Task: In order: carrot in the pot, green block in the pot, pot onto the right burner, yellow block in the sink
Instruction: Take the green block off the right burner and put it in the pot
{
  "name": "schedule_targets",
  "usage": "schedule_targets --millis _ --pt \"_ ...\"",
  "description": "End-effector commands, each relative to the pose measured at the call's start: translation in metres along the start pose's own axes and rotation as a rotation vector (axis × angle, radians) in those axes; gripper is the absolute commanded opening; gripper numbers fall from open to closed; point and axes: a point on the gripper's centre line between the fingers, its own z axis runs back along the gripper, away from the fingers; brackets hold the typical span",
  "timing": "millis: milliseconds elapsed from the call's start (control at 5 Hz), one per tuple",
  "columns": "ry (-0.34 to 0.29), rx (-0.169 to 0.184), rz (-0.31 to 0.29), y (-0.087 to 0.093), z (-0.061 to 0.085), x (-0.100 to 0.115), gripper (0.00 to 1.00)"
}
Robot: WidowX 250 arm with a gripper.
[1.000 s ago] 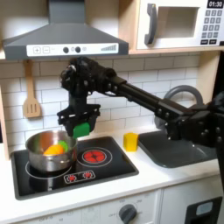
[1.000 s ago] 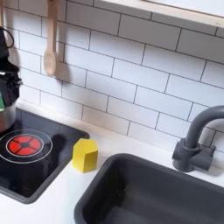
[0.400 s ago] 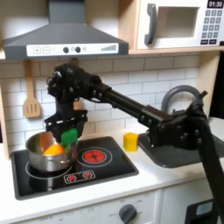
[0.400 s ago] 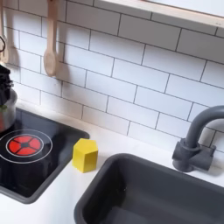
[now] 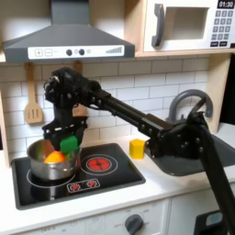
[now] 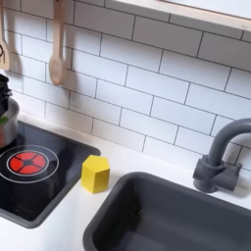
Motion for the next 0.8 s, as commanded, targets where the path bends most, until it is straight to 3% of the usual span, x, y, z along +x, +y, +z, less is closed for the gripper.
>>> schedule_targets --millis 0,200,600 --pt "-0.001 -0.002 -0.003 0.0009 0.0017 -0.0021 0.47" --pt "-0.002 0.003 -0.007 0.0019 0.0004 -0.0021 0.64" --pt "0.003 -0.003 -0.006 0.0020 -0.0023 -0.0029 0.63"
